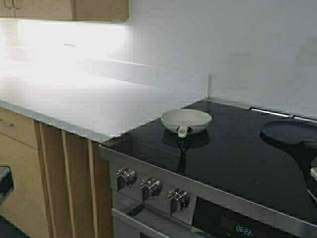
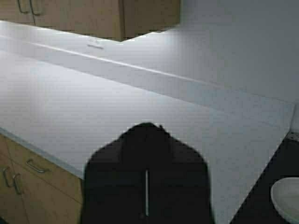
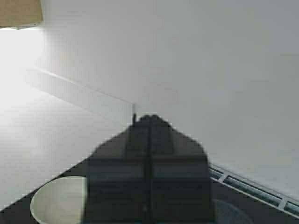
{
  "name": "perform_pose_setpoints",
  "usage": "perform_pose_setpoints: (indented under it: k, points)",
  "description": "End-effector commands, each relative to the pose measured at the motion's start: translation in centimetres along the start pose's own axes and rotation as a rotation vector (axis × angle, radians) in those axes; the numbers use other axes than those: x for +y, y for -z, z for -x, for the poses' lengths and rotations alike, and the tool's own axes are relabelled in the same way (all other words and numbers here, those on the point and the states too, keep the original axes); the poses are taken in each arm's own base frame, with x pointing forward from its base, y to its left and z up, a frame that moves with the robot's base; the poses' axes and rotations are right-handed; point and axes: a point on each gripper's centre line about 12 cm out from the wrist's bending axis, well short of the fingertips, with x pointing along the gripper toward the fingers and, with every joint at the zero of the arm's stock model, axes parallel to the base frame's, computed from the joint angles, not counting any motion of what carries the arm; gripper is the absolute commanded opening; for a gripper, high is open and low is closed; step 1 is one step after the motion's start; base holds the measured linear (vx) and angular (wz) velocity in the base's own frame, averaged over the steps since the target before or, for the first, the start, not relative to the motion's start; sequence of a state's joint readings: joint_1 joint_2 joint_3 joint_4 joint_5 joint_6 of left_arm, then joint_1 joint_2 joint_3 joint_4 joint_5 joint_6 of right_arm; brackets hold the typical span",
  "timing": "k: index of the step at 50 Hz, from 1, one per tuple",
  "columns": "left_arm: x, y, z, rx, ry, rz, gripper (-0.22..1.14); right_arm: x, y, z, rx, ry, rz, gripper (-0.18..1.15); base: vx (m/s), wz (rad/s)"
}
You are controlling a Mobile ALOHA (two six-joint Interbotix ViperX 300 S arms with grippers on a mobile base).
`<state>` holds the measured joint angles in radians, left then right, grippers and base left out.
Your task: Wash the pan
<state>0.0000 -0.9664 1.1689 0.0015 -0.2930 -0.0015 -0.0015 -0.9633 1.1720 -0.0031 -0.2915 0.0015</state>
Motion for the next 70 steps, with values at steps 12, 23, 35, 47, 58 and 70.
perform_pose_setpoints:
  k: [12, 23, 35, 47, 58, 70]
  points:
    - [-0.9, 0.5, -1.7, 0.167, 0.027, 0.173, 0.84, 0.1, 0.9, 0.2, 0.029, -0.006, -0.030, 0.06, 0.00, 0.00]
    - [-4.6, 2.7, -4.0, 0.271, 0.151, 0.270, 1.00, 0.2, 0.9, 0.2, 0.029, -0.007, -0.028, 0.06, 0.00, 0.00]
    - [-7.5, 5.9, -7.5, 0.315, 0.211, 0.369, 1.00, 0.1, 1.0, 0.2, 0.031, -0.006, -0.027, 0.06, 0.00, 0.00]
    - [-9.3, 9.9, -10.8, 0.369, 0.245, 0.478, 1.00, 0.2, 1.0, 0.2, 0.031, -0.008, -0.027, 0.06, 0.00, 0.00]
    - [-11.8, 15.1, -14.0, 0.453, 0.335, 0.616, 1.00, 0.2, 1.1, 0.2, 0.032, -0.008, -0.027, 0.06, 0.00, 0.00]
    - [-13.8, 20.2, -16.7, 0.507, 0.385, 0.733, 1.00, 0.1, 1.0, 0.2, 0.032, -0.006, -0.027, 0.06, 0.00, 0.00]
